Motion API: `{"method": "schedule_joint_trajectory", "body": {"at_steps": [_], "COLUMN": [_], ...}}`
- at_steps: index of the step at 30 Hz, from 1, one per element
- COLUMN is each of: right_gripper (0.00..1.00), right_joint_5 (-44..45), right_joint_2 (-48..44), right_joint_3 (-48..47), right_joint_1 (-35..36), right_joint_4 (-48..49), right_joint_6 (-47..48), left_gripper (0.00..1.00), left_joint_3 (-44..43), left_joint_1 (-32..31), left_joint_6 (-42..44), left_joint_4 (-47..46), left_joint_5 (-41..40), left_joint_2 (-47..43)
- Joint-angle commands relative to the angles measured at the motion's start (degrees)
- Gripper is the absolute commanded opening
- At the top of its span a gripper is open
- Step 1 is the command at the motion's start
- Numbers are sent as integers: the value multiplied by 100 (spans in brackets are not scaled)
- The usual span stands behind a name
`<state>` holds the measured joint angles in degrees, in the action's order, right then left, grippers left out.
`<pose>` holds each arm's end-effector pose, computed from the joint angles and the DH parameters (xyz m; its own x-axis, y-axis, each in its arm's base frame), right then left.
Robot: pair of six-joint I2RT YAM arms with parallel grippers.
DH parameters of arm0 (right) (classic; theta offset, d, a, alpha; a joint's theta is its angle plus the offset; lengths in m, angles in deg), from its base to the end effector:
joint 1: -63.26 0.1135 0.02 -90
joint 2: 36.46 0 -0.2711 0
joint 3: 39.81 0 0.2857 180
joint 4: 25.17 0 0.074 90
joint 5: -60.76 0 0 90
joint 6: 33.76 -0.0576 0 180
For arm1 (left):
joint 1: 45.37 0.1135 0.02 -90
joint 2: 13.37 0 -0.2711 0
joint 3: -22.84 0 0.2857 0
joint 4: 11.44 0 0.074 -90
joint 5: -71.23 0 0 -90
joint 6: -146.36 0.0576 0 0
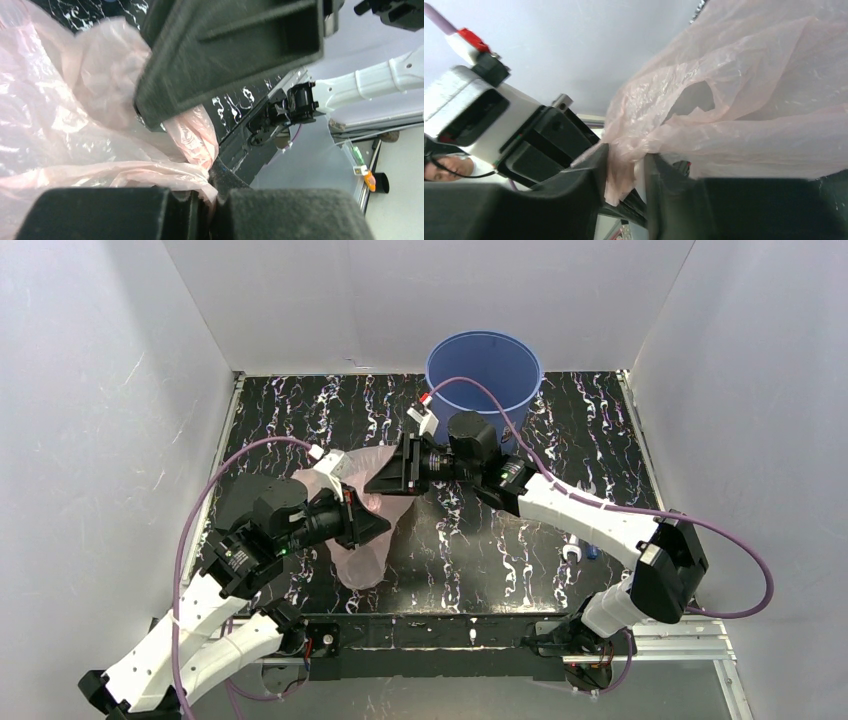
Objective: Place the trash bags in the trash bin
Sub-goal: Unfold the trash bag at the center of the board.
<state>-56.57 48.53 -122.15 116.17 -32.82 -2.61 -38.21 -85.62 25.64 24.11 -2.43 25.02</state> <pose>0.2231 0.3389 0.3480 -0.8954 0.0764 -0.4387 -0.4152 0.2128 0.8845 0.1400 -0.1398 0.3631 -0.5700 -0.1597 -0.8059 0.6260 0.5509 -0.5519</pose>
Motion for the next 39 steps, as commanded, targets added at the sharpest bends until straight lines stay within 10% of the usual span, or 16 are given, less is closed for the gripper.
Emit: {"method": "schedule_joint_trajectory", "body": {"at_steps": [1,7,14,24,28,36,39], "right_gripper": [28,3,2,6,7,10,14], "right_joint_5": [-282,260,-65,-52,-18,-48,-59], "right_joint_2": [-111,-233,-186,-163,-155,-49,-30], "right_joint_3": [181,-38,276,192,184,27,-106], "right_joint_1": [-41,-52,-17,-17,-17,-37,-99], "right_joint_4": [1409,394,839,861,905,808,595], "right_joint_6": [-680,-45,-457,-461,-452,-354,-114], "left_gripper": [0,0,54,61,53,1,0], "left_joint_3": [-328,-350,-37,70,73,80,-35], "left_joint_1": [-9,-4,-9,-9,-9,-9,-9], "left_joint_6": [211,125,-444,-622,-593,-548,-464], "left_joint_4": [407,861,77,-594,-463,-222,235], "left_joint_5": [348,-231,-552,-433,-444,-626,-846], "left_joint_2": [-7,-425,-674,-53,-5,-183,-205]}}
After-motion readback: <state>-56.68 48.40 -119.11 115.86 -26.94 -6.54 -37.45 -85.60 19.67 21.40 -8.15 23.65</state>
